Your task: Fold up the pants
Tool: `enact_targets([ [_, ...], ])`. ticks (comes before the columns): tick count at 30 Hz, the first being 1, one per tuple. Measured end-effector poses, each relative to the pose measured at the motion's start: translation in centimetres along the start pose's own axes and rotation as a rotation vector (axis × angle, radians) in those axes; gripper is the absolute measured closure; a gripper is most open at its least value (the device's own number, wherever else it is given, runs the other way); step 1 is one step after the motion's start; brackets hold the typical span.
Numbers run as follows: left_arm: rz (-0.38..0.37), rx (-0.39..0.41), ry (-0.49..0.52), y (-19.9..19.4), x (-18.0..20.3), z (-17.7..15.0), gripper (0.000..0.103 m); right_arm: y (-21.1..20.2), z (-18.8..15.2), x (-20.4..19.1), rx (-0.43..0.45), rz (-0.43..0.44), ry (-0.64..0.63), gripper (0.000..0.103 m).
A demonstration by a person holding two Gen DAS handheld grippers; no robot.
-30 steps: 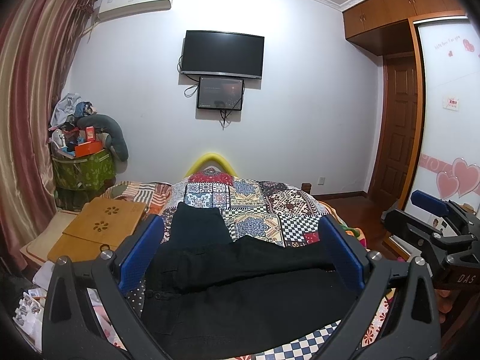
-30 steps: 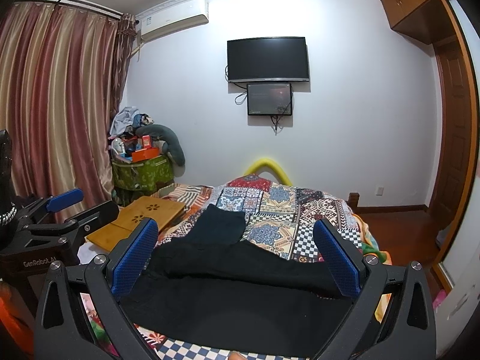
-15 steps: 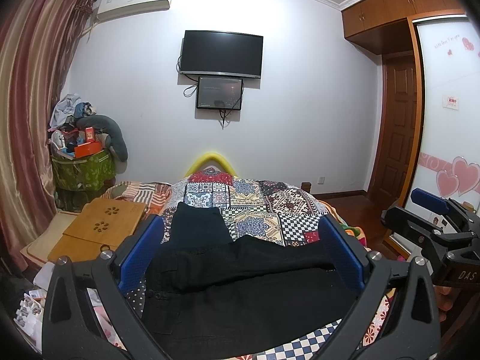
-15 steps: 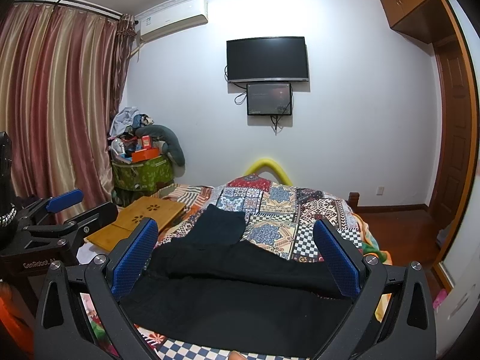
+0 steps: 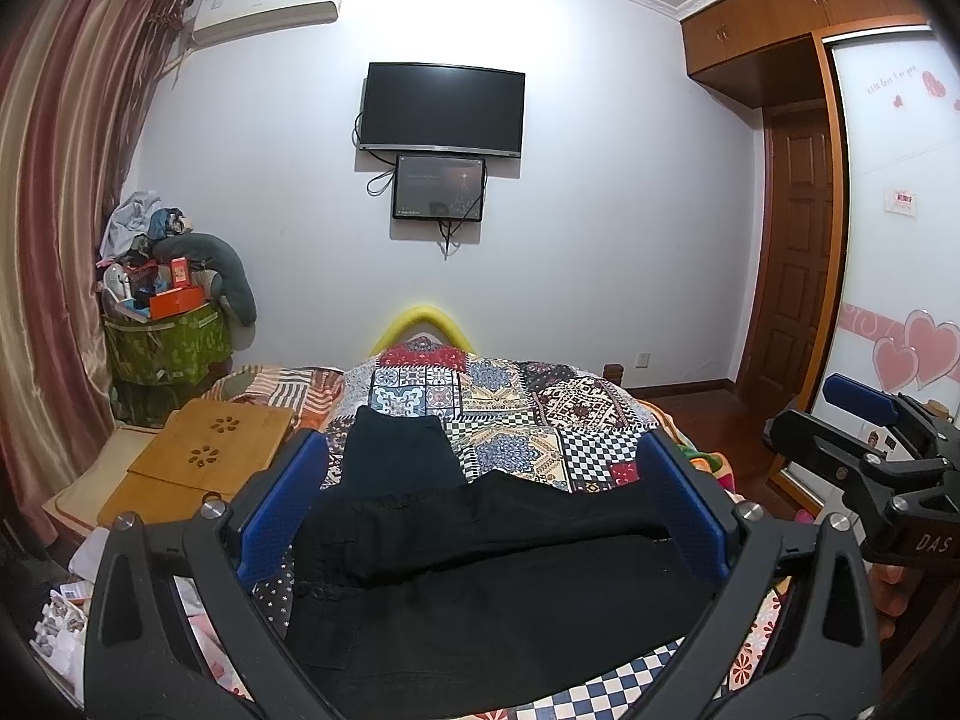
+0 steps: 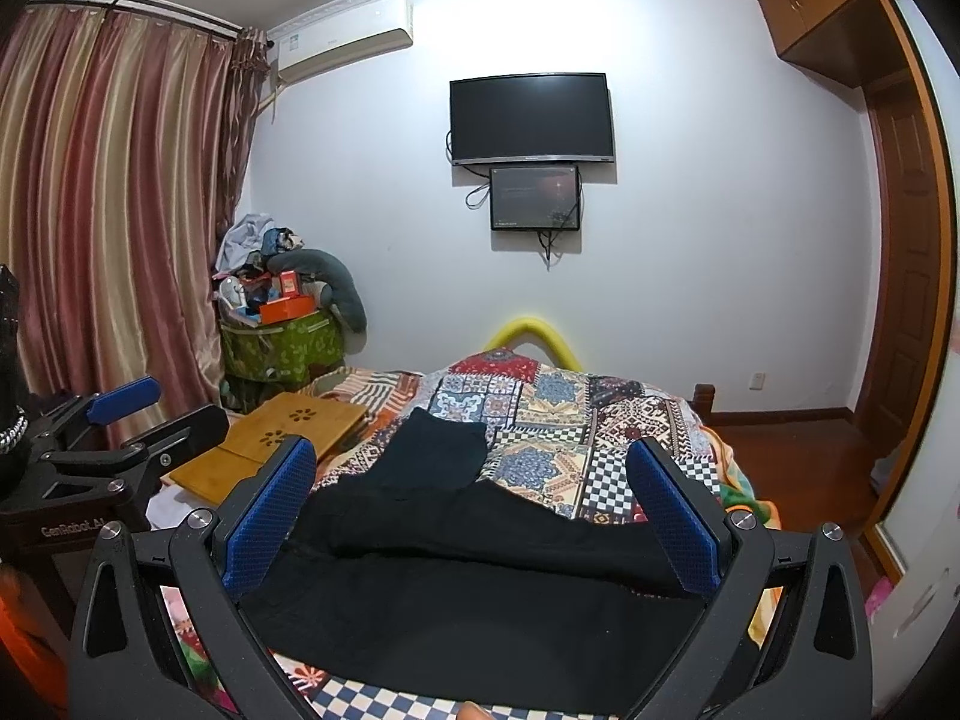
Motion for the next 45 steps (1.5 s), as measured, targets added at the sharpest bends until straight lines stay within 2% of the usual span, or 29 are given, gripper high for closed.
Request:
enact_targets([
  [11,0.014,-0.026,-0.001,2.0,-0.9,-0.2,0.000,1.6,-0.6,0.7,-0.028,-0.007,0.007,0.000],
  [20,0.063,-0.108,0.042,9.4,-4.3,-1.2,0.000,7.3,-2.5,4.0,-0.121,-0.021,-0.005,0.000],
  [24,0.068,-0.200,0.095,14.1,-6.7,-2.7,0.000,10.7,-4.1,6.5,-0.195,-0.011,0.014,0.000],
  [29,0.126,-0.311,0.112,19.9,-11.0,-4.5,0.000,14.5,-6.1,9.2,-0.293,-0.012,0.022,0.000],
  [33,0.138,-0.446,0.054,25.0,-14.9,-6.8,0.000,17.7,-7.9,10.4,-0.386,-0.005,0.008,0.000],
  [37,0.160,-0.544,-0.020,28.8,-18.2,-9.7,0.000,21.6,-10.2,10.8,-0.499,-0.012,-0.040,0.000],
  [41,0.180,-0.678,-0.099,32.3,-21.3,-14.2,0.000,24.9,-12.5,10.5,-0.594,0.049,-0.069,0.002],
  [45,0.167,-0.824,-0.153,35.5,-23.4,-18.4,0.014,28.5,-13.9,10.3,-0.664,0.108,-0.090,0.002],
])
Point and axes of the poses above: each gripper's, at about its wrist camera, not at the fingertips, and y roughly the way its jaws point, x to its right, z to its top, the point moved 7 cm from there along y, roughly the way its jaws point, and after that the axes turned 3 degrees about x, right-handed, at the moved point
